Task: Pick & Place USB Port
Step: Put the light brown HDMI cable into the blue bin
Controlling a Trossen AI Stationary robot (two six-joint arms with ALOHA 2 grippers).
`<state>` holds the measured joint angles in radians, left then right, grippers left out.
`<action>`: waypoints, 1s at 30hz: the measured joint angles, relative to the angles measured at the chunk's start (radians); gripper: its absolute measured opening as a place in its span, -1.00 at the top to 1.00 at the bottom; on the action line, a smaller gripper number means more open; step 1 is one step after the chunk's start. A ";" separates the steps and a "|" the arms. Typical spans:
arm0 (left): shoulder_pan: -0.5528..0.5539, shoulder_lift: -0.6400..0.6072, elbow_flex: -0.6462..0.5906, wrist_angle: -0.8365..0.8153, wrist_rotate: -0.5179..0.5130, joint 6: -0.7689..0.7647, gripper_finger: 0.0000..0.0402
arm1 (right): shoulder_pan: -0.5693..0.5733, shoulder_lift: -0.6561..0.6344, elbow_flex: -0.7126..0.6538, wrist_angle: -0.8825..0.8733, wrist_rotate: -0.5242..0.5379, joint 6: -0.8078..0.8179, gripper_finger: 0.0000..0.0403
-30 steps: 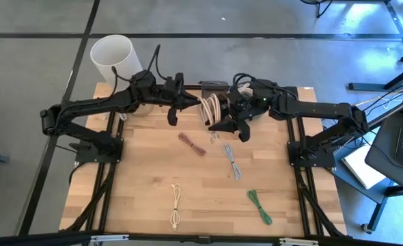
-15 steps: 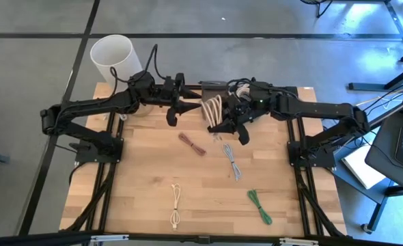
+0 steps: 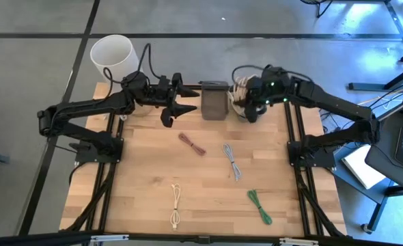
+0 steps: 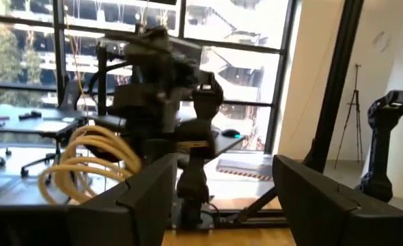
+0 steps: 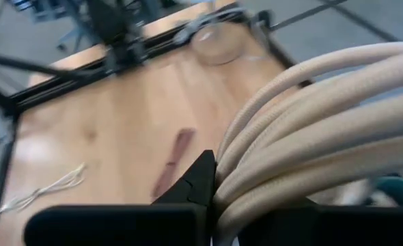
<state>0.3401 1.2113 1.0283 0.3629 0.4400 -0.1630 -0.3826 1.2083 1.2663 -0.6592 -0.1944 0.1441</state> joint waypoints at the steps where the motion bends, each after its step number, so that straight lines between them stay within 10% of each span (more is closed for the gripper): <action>1: 0.000 -0.005 0.000 0.002 0.000 0.003 -0.17 | -0.020 -0.004 0.000 0.003 0.001 -0.011 0.85; 30: -0.018 -0.019 0.000 0.022 0.000 0.009 -0.18 | -0.245 0.235 -0.003 -0.201 0.113 -0.080 0.85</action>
<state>0.3222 1.1919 1.0283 0.3851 0.4397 -0.1540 -0.6278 1.4429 1.2636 -0.8598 -0.0814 0.0645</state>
